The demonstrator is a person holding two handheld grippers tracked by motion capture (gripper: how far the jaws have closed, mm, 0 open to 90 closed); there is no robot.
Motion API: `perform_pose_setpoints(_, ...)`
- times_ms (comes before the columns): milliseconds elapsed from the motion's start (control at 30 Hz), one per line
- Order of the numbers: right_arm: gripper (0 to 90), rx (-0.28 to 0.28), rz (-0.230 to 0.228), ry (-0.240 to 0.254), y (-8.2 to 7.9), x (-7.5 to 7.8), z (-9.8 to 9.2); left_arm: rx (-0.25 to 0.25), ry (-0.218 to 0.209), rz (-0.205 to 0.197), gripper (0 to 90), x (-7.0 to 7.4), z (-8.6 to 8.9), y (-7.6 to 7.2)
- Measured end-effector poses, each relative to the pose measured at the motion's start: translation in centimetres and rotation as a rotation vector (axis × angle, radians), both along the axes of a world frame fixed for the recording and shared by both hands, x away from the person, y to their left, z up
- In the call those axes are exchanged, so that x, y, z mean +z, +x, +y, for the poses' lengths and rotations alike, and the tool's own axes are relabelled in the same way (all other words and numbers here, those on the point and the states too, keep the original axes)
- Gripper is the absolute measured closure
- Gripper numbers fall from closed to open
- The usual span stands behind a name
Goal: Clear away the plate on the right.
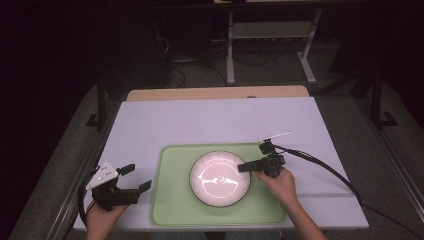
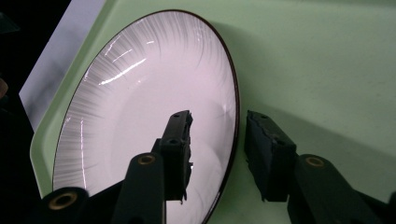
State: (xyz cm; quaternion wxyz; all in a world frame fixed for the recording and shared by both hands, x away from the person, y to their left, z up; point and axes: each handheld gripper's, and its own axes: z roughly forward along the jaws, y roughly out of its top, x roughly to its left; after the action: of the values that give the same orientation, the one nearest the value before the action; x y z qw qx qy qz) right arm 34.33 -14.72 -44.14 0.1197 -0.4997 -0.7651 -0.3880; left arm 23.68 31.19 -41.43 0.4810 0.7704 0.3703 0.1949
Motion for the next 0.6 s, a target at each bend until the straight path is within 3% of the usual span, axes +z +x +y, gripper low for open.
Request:
perform_pose_setpoints(100, 54.5, 0.016, -0.058, 0.011, -0.2, 0.4, -0.3, -0.002, 0.002, 0.001, 15.0, 0.0, 0.0, 0.0)
perform_pose_setpoints(233, 46.3, 0.036, -0.144, -0.012, -0.6, 0.9, -0.7, -0.007, 0.006, 0.005, 15.0, -0.1, -0.1, 0.1)
perform_pose_setpoints(600, 35.4, 0.002, -0.316, -0.06, -1.7, 2.2, -2.7, -0.002, 0.01, 0.012, 15.0, -0.2, 0.0, 0.2)
